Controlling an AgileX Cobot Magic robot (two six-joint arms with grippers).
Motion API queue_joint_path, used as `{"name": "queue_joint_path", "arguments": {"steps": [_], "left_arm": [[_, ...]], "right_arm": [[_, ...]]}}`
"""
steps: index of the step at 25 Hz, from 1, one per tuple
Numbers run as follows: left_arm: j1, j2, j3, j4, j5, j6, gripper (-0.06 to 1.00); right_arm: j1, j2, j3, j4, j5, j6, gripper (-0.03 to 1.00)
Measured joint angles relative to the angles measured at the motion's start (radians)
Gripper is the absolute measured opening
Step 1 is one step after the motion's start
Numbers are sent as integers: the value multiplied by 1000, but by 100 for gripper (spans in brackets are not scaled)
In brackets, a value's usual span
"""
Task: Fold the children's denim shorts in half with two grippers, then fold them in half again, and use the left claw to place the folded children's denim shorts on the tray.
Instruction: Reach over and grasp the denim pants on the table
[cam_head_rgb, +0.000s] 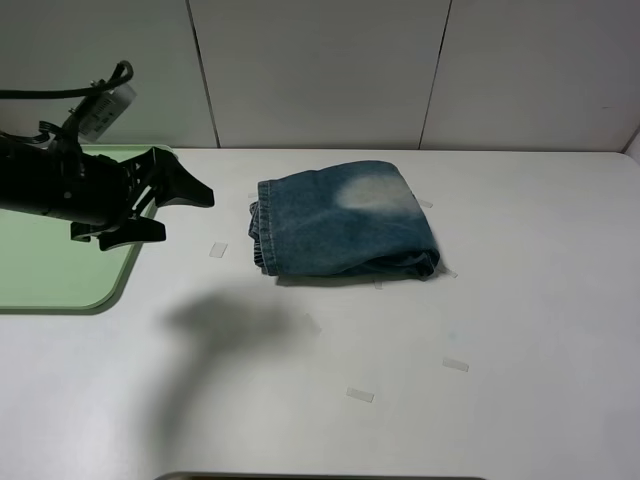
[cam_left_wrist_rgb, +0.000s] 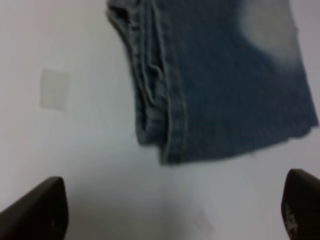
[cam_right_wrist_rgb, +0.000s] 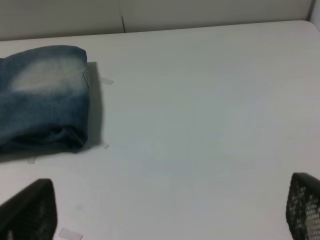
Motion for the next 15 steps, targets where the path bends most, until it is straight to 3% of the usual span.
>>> {"name": "queue_joint_path", "arguments": {"steps": [6,15], "left_arm": [[0,124,-81,-2,-55,17,85],[-42,336,-228,-36,-51,30,84]], "right_arm": [[0,0,0,0,0,0,69],[0,0,0,1,0,0,69]]}}
